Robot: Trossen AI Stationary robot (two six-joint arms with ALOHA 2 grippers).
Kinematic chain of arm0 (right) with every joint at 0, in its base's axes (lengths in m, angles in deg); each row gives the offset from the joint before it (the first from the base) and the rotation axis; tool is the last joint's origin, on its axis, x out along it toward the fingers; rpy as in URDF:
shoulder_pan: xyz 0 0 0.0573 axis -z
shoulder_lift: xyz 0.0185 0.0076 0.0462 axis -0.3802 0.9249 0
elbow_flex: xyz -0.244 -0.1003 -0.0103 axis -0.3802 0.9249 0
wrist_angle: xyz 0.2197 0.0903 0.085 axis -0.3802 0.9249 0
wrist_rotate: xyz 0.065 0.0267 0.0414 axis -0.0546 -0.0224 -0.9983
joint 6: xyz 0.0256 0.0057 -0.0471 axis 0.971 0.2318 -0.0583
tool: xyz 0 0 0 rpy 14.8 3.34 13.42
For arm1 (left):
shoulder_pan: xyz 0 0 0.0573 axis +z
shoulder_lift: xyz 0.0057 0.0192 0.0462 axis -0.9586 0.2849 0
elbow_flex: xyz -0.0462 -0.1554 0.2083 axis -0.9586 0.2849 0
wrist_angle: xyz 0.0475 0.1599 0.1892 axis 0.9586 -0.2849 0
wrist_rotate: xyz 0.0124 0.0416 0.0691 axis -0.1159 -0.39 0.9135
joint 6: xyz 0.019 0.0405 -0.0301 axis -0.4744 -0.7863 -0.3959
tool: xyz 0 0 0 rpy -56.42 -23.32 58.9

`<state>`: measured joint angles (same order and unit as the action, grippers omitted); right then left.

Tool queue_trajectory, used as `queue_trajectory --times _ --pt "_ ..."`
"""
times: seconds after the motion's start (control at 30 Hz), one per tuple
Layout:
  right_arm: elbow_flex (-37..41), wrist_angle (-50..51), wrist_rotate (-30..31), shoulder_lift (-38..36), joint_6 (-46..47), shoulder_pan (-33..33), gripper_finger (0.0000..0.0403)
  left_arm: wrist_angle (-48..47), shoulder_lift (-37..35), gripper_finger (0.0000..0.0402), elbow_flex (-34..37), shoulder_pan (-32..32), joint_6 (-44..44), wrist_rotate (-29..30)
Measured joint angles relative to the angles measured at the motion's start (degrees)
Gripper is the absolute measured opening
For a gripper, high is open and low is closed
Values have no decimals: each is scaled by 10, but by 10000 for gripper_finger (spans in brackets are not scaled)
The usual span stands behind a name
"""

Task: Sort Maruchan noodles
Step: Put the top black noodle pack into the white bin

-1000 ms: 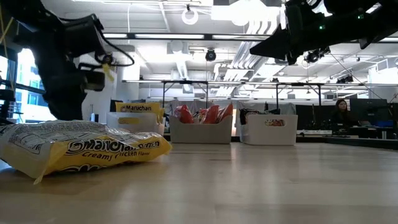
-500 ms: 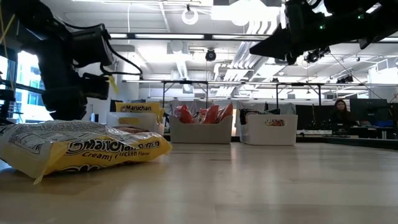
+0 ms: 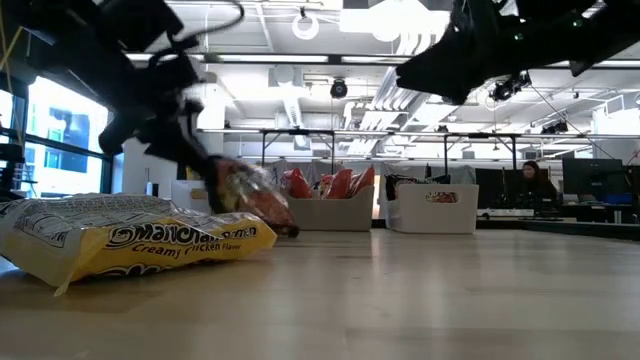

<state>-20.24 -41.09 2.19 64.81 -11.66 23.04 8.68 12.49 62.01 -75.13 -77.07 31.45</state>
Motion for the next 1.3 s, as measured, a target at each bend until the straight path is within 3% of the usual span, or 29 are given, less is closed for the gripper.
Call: queue_trajectory --times 0.17,0.3,0.67,0.87,1.1,1.3 --pt "-79 79 -37 68 -15 0 250 99 2 2 -1 -28 -127 12" --pt "-164 159 -54 149 -58 4 286 137 6 1 -1 -41 -200 1" --pt "-466 434 -161 341 -131 39 291 146 9 1 -1 -89 -221 -26" --pt "-609 556 -278 443 -126 65 291 159 9 1 -1 -101 -220 -12" --pt "-702 638 -380 526 -112 69 291 159 9 1 -1 -101 -219 -3" --pt "-712 659 -385 547 -110 69 289 161 9 1 -1 -101 -209 2"
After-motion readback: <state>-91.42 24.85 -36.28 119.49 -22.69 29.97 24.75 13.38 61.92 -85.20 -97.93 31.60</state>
